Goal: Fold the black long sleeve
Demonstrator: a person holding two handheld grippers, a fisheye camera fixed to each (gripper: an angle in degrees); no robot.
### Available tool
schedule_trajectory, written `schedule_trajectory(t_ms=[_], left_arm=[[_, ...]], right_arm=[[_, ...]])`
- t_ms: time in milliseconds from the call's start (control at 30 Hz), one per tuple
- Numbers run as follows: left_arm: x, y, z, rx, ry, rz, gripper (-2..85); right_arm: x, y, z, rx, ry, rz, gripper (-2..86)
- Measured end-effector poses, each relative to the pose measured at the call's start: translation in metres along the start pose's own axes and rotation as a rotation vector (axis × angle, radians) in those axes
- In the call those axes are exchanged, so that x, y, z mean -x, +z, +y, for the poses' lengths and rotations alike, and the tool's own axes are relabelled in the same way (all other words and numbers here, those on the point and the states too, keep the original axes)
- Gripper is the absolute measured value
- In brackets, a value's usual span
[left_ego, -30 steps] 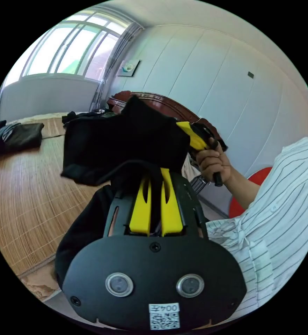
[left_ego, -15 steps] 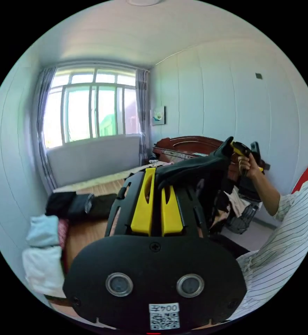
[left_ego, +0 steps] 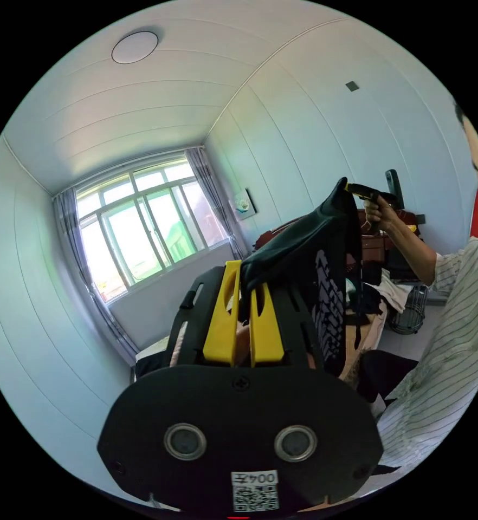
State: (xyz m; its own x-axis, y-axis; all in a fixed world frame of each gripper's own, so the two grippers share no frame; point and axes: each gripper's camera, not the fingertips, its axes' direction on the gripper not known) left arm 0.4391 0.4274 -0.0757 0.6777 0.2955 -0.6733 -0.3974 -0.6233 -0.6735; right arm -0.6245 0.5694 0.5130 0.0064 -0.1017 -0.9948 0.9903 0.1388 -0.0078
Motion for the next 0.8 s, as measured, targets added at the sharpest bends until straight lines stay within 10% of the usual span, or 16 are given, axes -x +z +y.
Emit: schedule_trajectory(t_ms=[367,800], left_arm=[[0.000,-0.014,-0.047,0.037,0.091,0.024,-0.4],[0.192,0.378,0.087,0.502,-0.257,0.137,1.4]], right_arm=[[0.021,0.030,-0.039,-0.024,0.088,-0.102,-0.3],[-0.069,0.425,0.163,0.439,0.128,0.238,2.1]])
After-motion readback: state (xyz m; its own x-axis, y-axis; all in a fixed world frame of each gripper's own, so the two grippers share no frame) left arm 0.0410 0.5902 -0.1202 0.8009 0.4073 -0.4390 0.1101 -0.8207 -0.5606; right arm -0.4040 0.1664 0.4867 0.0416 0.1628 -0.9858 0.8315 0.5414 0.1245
